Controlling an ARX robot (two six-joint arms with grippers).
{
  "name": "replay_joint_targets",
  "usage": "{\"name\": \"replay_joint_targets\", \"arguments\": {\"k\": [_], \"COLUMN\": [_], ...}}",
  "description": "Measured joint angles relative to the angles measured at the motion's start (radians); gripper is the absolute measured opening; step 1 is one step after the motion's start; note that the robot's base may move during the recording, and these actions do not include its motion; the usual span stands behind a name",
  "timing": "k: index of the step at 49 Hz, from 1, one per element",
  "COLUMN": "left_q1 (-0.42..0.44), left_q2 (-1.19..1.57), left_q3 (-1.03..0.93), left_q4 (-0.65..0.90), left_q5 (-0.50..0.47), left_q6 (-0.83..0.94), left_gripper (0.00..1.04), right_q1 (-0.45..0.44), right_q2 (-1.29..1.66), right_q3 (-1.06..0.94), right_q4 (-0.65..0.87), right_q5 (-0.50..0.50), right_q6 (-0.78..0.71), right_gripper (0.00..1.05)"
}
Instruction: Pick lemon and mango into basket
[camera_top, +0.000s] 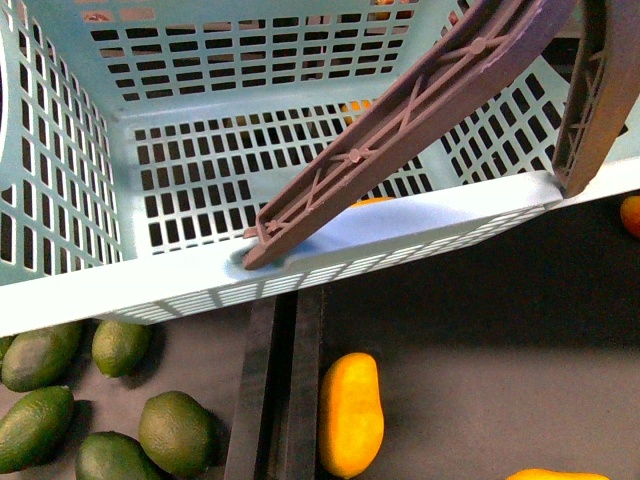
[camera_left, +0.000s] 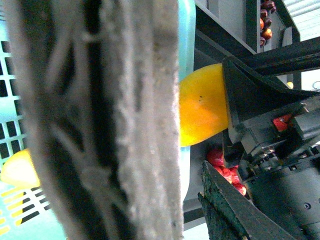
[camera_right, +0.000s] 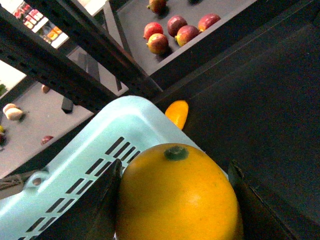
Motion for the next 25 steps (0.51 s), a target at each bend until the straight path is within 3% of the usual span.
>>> {"name": "replay_joint_targets", "arguments": {"k": [8,22,25], "left_q1": [0.0,0.0,0.0], "left_q2": [0.0,0.0,0.0], "left_q3": [0.0,0.0,0.0], "left_q4": [0.0,0.0,0.0], "left_q5": [0.002,0.0,-0.001], "left_q6": [0.0,0.001,-0.003], "left_gripper": [0.29,0.29,0.29], "right_q1": [0.015,0.023,0.022], "right_q2": [0.019,0.019,0.009], "right_q3": [0.011,0.011,0.004], "right_q4": [-0.001,-0.021,-0.027], "right_q5": [0.007,0.035,0.043], "right_q6": [-0.004,-0.003,-0.003], "right_gripper": [0.55,0.98,0.96]}}
